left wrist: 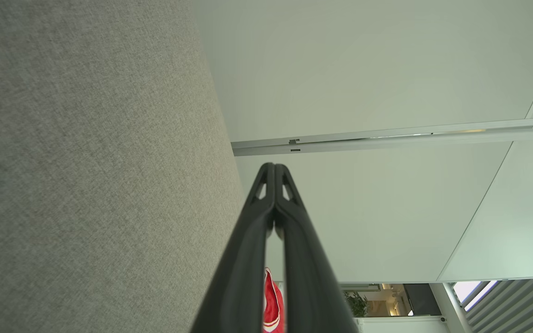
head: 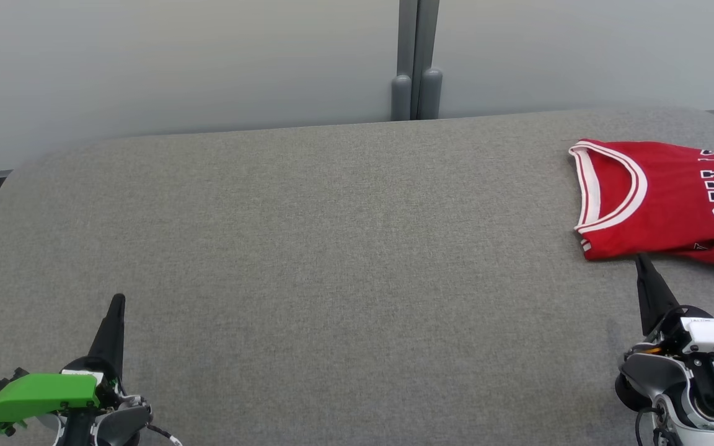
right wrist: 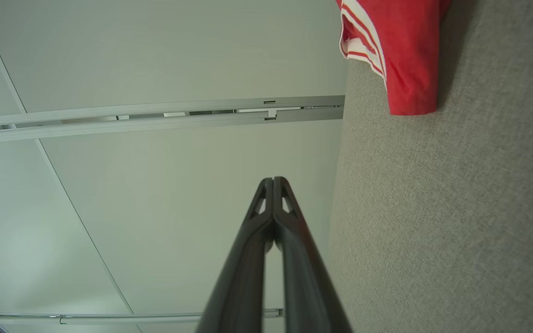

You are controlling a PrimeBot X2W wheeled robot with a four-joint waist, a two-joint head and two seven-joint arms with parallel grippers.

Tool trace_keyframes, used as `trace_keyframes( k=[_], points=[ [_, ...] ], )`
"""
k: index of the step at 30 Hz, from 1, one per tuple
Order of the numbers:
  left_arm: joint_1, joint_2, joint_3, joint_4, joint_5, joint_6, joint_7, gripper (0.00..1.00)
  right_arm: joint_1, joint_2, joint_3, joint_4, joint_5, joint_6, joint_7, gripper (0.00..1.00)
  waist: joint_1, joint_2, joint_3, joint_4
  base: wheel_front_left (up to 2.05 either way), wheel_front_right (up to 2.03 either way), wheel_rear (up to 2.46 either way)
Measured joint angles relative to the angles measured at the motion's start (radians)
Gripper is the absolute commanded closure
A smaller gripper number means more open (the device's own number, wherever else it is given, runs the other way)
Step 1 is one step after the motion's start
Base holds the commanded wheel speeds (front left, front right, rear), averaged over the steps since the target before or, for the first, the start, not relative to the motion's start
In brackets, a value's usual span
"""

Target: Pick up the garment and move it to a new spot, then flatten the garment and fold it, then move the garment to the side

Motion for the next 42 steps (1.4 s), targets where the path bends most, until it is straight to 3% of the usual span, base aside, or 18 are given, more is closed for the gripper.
trace_keyframes(
  k=[42],
  points=[
    [0.000,0.000,0.002,0.000,0.000,0.000,0.000,1.00,0.000,0.000,-0.001,0.000,0.000,0.005,0.000,1.00,0.0000,0.0000,0.000,0.000,0.00,0.00,0.00]
  ],
)
